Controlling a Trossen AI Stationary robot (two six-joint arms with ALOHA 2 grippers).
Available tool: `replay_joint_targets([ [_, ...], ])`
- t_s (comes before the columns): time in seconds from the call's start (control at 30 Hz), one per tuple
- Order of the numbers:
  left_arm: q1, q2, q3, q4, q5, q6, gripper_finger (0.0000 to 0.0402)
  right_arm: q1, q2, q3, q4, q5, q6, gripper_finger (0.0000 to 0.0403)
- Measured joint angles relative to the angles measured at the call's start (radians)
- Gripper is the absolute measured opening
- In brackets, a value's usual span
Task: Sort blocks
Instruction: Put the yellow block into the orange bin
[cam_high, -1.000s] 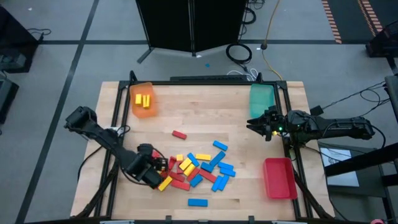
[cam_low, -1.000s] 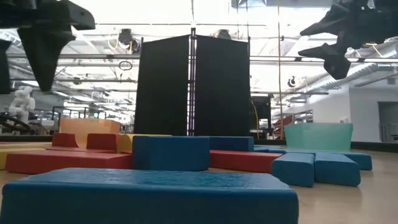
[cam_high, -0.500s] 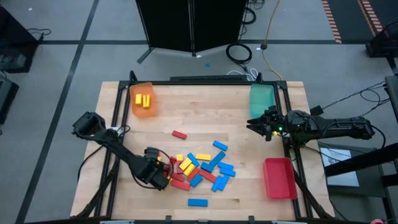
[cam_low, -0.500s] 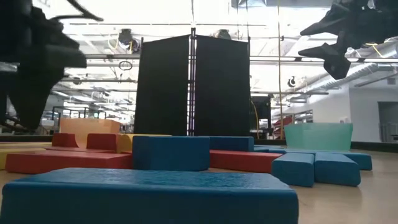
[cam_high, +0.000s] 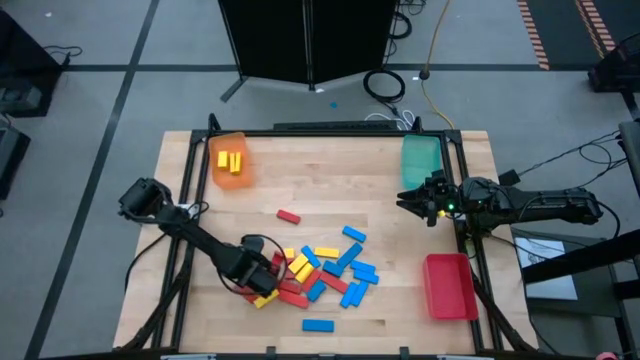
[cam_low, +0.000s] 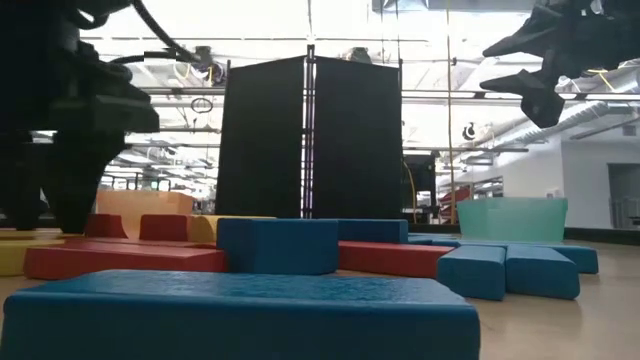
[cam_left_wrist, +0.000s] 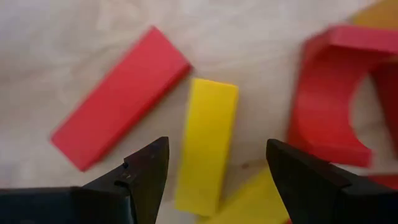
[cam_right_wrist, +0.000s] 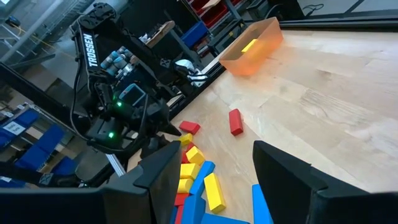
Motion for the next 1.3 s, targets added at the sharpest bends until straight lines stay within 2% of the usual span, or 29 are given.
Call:
replay_joint_targets([
  [0.3, 0.024, 0.0, -0.001, -0.009, 0.003, 0.054, 0.0262, 0.0, 0.0, 0.0, 0.0, 0.0, 0.002, 0.0194],
  [0.57, 0.024, 0.012, -0.001, 0.01, 0.004, 0.055, 0.0199, 0.0, 0.0, 0.0, 0.0, 0.0, 0.002, 0.0194],
  [0.9, 0.023, 0.024, -0.008, 0.005, 0.012, 0.08, 0.0161, 0.0, 0.0, 0.0, 0.0, 0.0, 0.002, 0.0194],
  [1.17, 0.024, 0.023, -0.034, 0.046, 0.04, 0.105, 0.0082, 0.0, 0.0, 0.0, 0.0, 0.0, 0.002, 0.0194],
  [1.3, 0.024, 0.015, -0.028, 0.046, 0.041, 0.106, 0.0079, 0.0, 0.0, 0.0, 0.002, 0.0, 0.002, 0.0194],
])
